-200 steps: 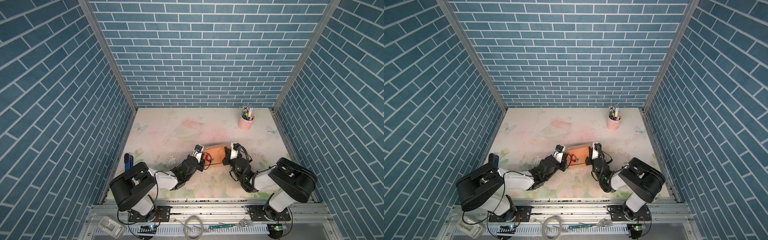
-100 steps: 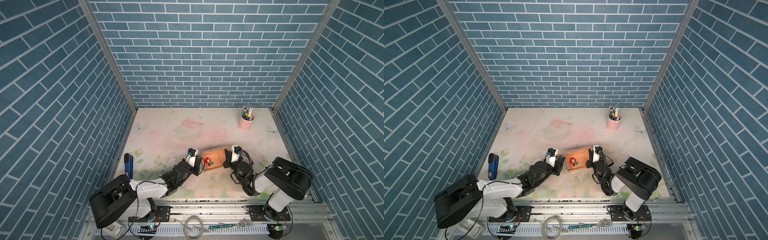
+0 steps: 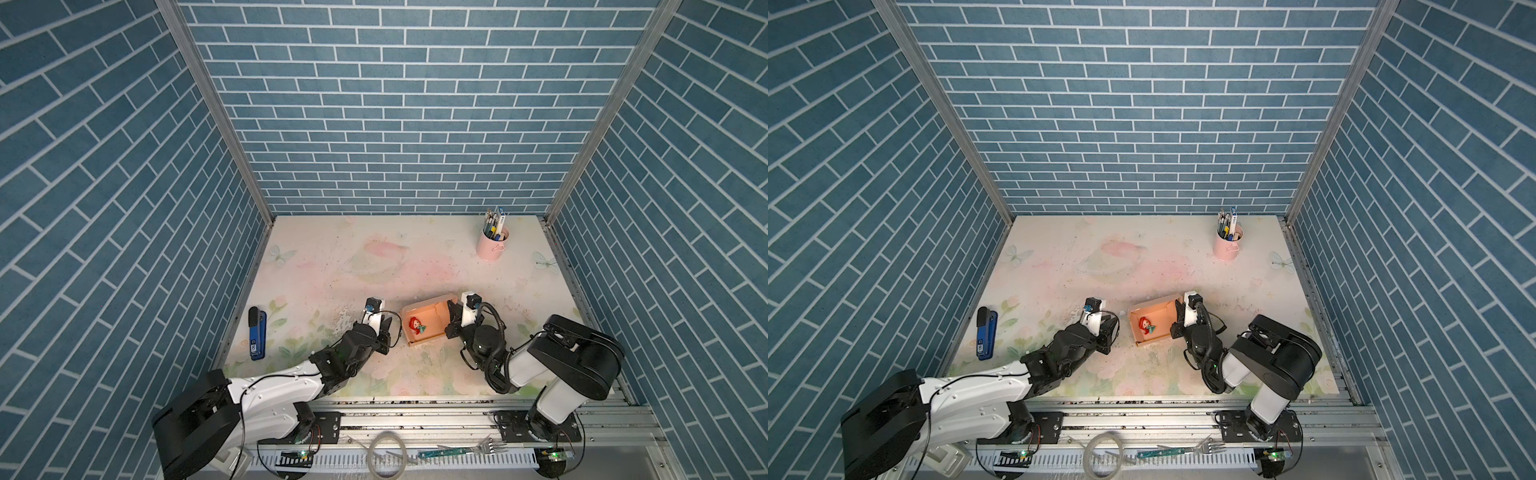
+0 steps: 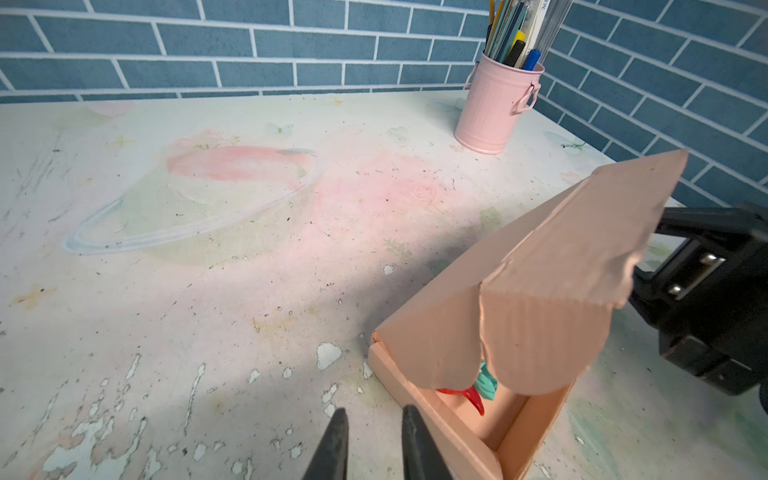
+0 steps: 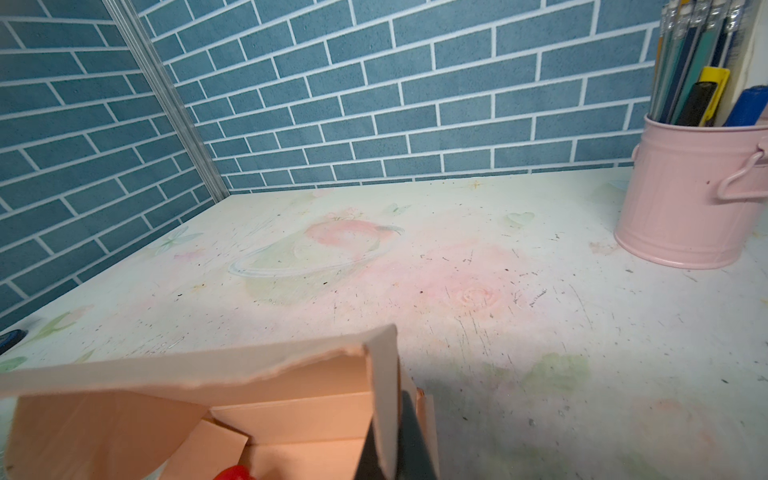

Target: Fold the paper box

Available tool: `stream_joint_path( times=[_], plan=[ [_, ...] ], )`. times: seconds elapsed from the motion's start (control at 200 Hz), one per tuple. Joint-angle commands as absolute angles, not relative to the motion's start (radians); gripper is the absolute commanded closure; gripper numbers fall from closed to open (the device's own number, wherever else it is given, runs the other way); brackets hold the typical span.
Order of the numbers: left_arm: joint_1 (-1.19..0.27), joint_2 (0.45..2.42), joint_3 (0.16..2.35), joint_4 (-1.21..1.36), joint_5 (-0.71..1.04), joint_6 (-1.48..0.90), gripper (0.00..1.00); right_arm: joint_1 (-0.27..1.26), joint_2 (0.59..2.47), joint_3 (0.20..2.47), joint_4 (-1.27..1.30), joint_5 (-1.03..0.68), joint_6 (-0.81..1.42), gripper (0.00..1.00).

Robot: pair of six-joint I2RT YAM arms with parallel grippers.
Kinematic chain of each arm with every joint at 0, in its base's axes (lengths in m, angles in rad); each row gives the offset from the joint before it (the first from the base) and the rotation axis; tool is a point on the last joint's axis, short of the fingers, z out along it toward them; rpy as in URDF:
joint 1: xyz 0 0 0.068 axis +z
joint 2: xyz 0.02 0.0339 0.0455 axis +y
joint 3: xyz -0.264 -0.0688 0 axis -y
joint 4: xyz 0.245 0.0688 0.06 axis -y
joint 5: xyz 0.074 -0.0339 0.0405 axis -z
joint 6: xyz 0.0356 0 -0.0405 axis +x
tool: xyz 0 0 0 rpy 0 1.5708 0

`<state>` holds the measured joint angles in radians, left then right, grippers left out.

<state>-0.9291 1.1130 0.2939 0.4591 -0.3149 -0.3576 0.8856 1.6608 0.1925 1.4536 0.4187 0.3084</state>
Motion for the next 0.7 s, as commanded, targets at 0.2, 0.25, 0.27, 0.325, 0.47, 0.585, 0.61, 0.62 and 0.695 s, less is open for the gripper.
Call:
stream_joint_path(
  times=[0.2, 0.25, 0.27, 0.325, 0.47, 0.585, 0.61, 0.62, 0.695],
  plan=[
    [-0.93, 1.246, 0.345, 0.476, -0.242, -0.41, 0.75, 0.905, 1.689, 0.173, 1.4, 0.393, 0.296, 1.0],
    [-0.93, 1.279, 0.359, 0.497, -0.222, -0.417, 0.75, 0.906, 1.693, 0.176, 1.399, 0.392, 0.293, 1.0],
    [-0.93, 1.292, 0.363, 0.505, -0.215, -0.42, 0.75, 0.906, 1.694, 0.178, 1.399, 0.393, 0.293, 1.0],
    [-0.929, 1.32, 0.376, 0.52, -0.202, -0.427, 0.75, 0.909, 1.697, 0.18, 1.399, 0.39, 0.291, 1.0],
    [-0.93, 1.354, 0.402, 0.523, -0.188, -0.433, 0.75, 0.914, 1.708, 0.185, 1.399, 0.388, 0.281, 1.0],
    [-0.928, 1.366, 0.42, 0.498, -0.189, -0.432, 0.75, 0.915, 1.71, 0.185, 1.399, 0.388, 0.273, 1.0],
    [-0.928, 1.369, 0.422, 0.493, -0.188, -0.432, 0.75, 0.918, 1.71, 0.184, 1.398, 0.388, 0.272, 1.0],
    [-0.928, 1.368, 0.424, 0.489, -0.187, -0.432, 0.75, 0.919, 1.71, 0.184, 1.399, 0.389, 0.272, 1.0],
    [-0.926, 1.369, 0.431, 0.47, -0.186, -0.432, 0.75, 0.917, 1.706, 0.18, 1.399, 0.39, 0.268, 1.0]
  ],
)
